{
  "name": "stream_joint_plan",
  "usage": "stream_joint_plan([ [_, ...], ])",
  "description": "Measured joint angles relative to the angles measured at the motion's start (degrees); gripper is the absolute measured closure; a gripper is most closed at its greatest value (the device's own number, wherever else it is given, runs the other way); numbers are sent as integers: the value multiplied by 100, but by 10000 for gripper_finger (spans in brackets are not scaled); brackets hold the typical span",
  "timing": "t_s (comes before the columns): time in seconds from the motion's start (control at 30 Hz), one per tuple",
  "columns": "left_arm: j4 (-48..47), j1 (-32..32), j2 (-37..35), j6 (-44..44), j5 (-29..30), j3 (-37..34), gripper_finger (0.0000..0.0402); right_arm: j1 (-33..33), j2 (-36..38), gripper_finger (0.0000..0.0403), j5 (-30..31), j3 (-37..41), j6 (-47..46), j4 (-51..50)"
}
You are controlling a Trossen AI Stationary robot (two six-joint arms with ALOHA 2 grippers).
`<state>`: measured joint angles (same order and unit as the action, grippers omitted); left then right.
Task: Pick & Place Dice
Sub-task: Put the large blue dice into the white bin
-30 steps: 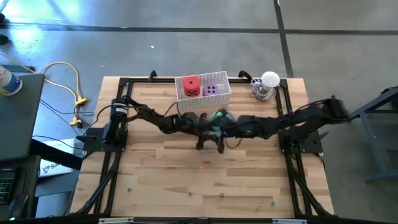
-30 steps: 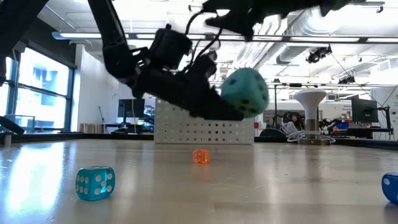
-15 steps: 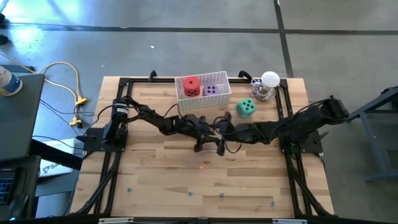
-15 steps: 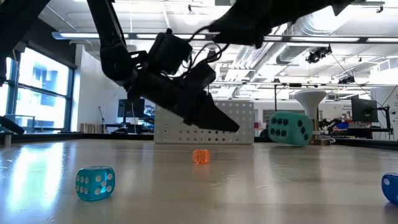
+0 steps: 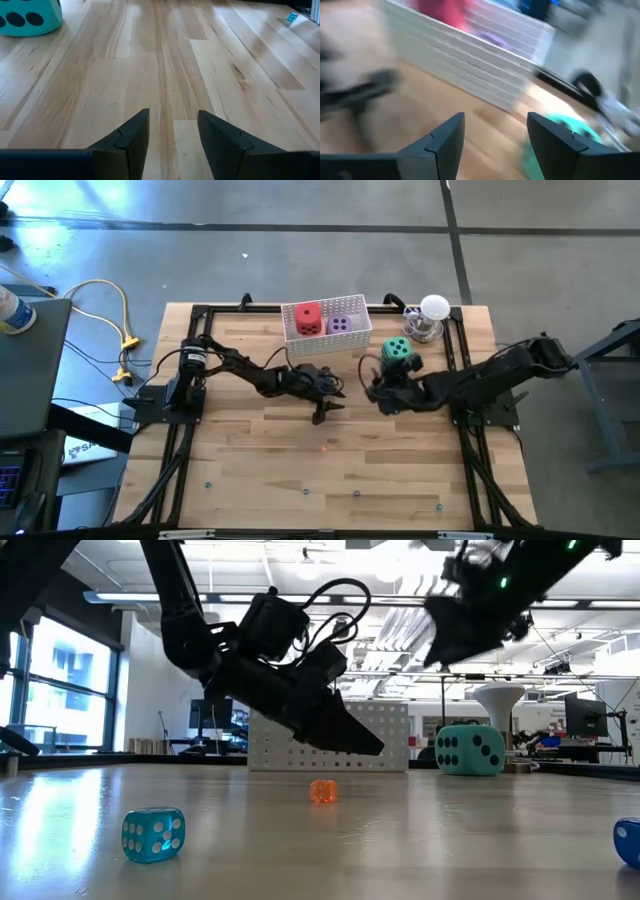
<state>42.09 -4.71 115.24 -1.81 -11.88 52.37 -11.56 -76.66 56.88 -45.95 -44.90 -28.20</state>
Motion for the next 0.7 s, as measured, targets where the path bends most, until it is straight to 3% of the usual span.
stream_joint_plan([
  [0.2, -7, 0, 0, -113, -4, -1, 239, 1087, 0, 195, -410, 0, -1361, -1136],
  [0.37, -9, 0, -2, -125, -9, -1, 239, 2089, -37, 195, -1308, 0, -1237, -1155],
  [0.47, -47, 0, -2, -124, -20, -3, 239, 2570, -69, 195, -1476, 2, -1110, -1166],
  [0.7, -254, 0, -7, -124, -19, -5, 239, 2921, -63, 195, -1825, 2, -759, -964],
])
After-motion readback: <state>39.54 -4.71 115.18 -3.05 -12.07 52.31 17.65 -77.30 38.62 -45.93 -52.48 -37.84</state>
